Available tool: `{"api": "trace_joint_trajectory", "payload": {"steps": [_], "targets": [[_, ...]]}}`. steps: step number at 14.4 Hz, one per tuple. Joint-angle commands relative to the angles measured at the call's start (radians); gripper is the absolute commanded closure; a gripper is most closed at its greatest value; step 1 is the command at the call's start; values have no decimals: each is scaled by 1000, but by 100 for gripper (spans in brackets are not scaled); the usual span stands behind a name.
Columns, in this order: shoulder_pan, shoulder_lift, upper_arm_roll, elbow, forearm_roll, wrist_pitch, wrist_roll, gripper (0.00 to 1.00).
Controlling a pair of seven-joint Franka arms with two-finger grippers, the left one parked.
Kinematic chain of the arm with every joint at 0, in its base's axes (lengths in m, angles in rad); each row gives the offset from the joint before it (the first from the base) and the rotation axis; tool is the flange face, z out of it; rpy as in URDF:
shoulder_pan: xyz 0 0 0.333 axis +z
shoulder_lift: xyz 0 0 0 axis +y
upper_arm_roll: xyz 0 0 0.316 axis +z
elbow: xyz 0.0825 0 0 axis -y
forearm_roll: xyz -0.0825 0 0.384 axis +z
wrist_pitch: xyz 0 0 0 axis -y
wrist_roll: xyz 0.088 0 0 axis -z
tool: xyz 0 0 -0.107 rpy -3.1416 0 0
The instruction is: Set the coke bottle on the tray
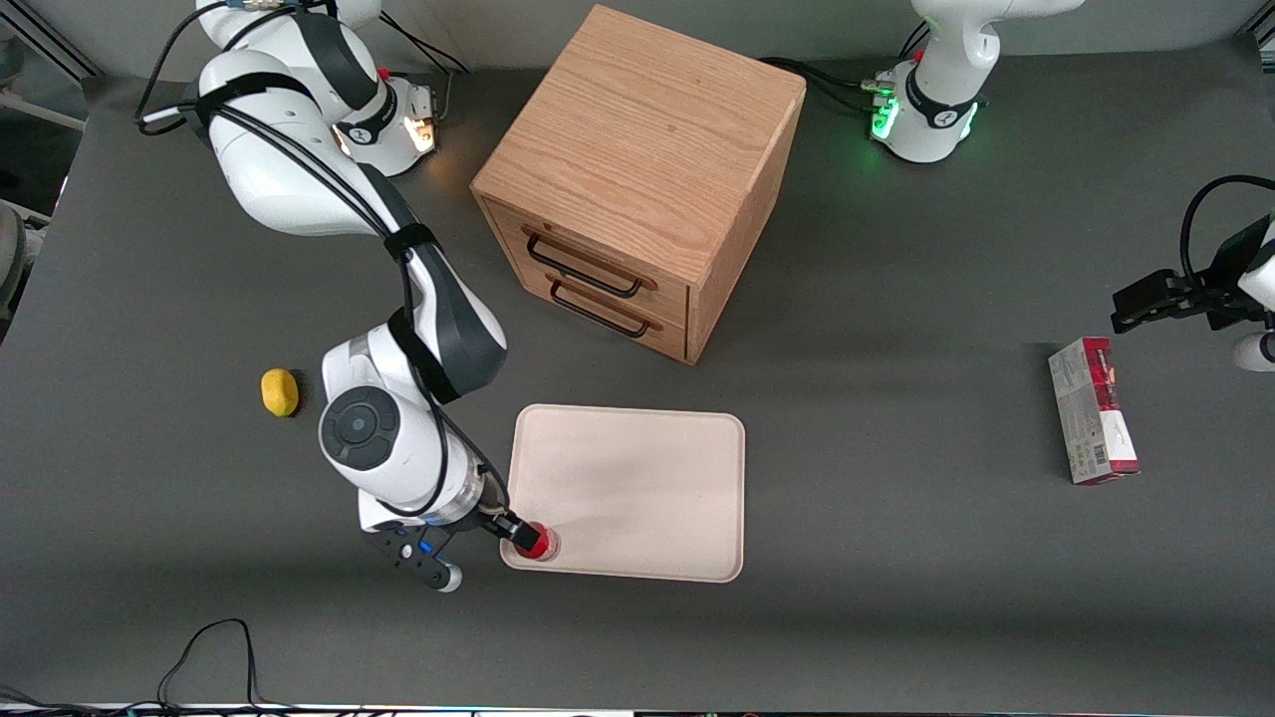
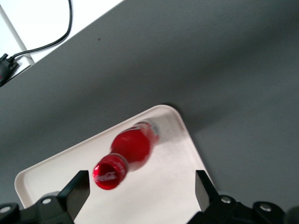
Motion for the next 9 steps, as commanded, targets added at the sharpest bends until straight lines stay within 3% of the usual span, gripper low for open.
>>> {"api": "trace_joint_trajectory", "payload": {"steps": [1, 3, 9], "targets": [[-37, -101, 8, -34, -3, -170, -128, 0], [-98, -223, 9, -175, 29, -237, -270, 0], [-327, -745, -2, -813, 98, -172, -799, 0]]}}
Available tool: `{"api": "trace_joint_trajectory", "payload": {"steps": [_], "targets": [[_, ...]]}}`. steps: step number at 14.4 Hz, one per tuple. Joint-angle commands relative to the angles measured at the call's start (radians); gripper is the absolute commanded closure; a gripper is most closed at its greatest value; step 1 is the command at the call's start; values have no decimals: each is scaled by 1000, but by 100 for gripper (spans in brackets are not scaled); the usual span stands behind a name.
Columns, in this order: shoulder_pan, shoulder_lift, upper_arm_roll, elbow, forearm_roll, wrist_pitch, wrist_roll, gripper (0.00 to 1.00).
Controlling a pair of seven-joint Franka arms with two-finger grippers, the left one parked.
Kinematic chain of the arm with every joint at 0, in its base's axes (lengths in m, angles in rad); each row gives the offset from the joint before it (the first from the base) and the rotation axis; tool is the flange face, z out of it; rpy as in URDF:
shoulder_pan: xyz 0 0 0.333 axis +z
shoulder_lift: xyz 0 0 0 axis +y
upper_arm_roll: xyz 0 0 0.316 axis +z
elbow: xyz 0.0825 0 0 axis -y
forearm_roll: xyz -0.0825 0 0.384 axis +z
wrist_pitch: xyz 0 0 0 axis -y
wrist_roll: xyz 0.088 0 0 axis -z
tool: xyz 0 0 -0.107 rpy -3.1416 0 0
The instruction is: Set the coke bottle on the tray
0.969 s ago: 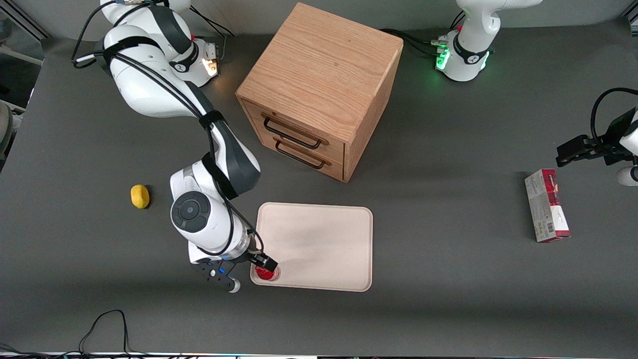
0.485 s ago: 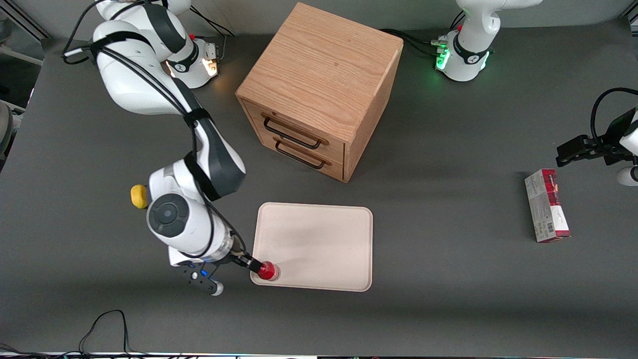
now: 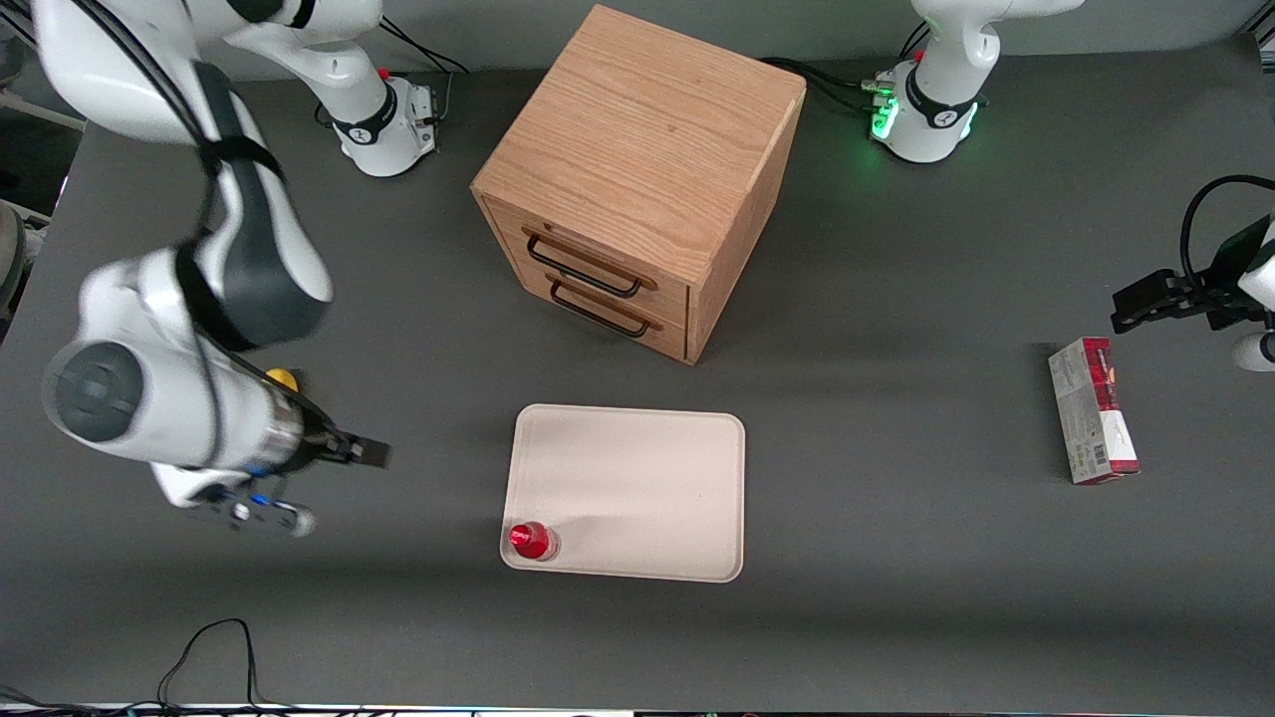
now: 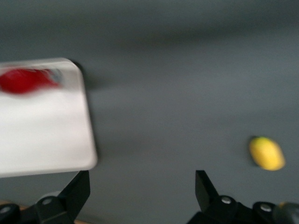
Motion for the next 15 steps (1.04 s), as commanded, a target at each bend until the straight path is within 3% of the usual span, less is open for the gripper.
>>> {"api": "trace_joint_trajectory", "payload": {"steps": [1, 4, 15], "targets": [[-62, -323, -46, -378, 61, 51, -238, 0], [67, -487, -259, -481, 61, -13, -392, 0], [67, -500, -232, -343, 50, -169, -411, 0]]}}
